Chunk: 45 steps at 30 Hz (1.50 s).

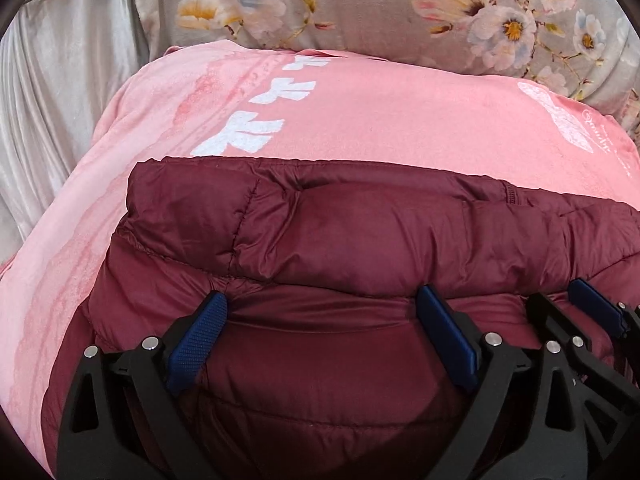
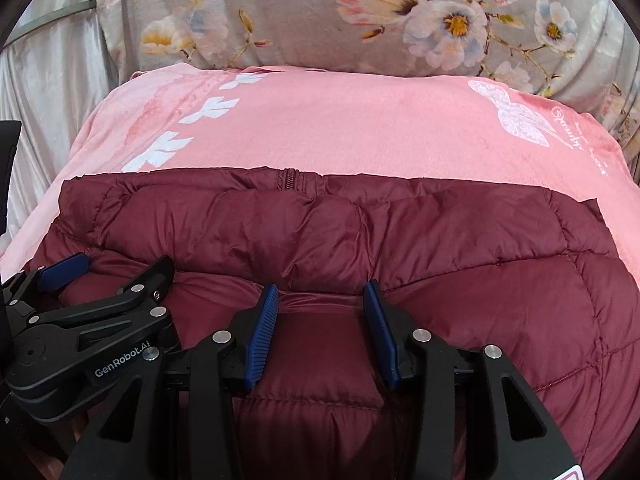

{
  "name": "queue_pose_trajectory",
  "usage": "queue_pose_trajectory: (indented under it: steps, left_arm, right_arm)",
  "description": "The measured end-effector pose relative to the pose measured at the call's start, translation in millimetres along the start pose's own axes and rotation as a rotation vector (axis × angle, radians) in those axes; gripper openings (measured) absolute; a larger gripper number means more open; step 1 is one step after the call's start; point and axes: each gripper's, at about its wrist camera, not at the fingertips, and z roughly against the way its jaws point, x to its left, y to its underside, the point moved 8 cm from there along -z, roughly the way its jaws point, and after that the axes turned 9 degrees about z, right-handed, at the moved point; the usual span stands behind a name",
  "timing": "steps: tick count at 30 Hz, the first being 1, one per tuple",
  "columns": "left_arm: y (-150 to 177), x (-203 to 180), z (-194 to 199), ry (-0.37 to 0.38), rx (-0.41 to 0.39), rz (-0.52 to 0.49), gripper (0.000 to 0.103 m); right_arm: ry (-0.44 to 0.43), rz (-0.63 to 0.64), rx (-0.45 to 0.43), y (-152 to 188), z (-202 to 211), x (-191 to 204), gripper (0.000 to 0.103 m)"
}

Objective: Fold large clothes

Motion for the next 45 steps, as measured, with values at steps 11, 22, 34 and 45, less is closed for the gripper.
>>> queue_pose_trajectory:
  steps: [11,22,34,45]
  left_arm:
    - [1.9,24.4,27.6,0.074,-0.021,0.114,0.093]
    - [60.4,189.6,106.1,0.007,0.053,0.454,0.093]
    - [76.9,138.6,76.3,0.192,0.188,0.482,0.068]
    - [25.7,101.5,145.1,0.277,0.038,0.385,0.014]
  right_arm:
    - [0.012,0.01,0.003,1.7,-1.6,1.5,0.044]
    - [-0.05,-0.064,-0.038,10.3,42.5,19.2,0.047]
    - [-0.039,-0.011,-0.007,40.6,42.9,42.9,0.048]
    - [-0.21,-0.175,0.07,88.3,102.6,18.6,0.0]
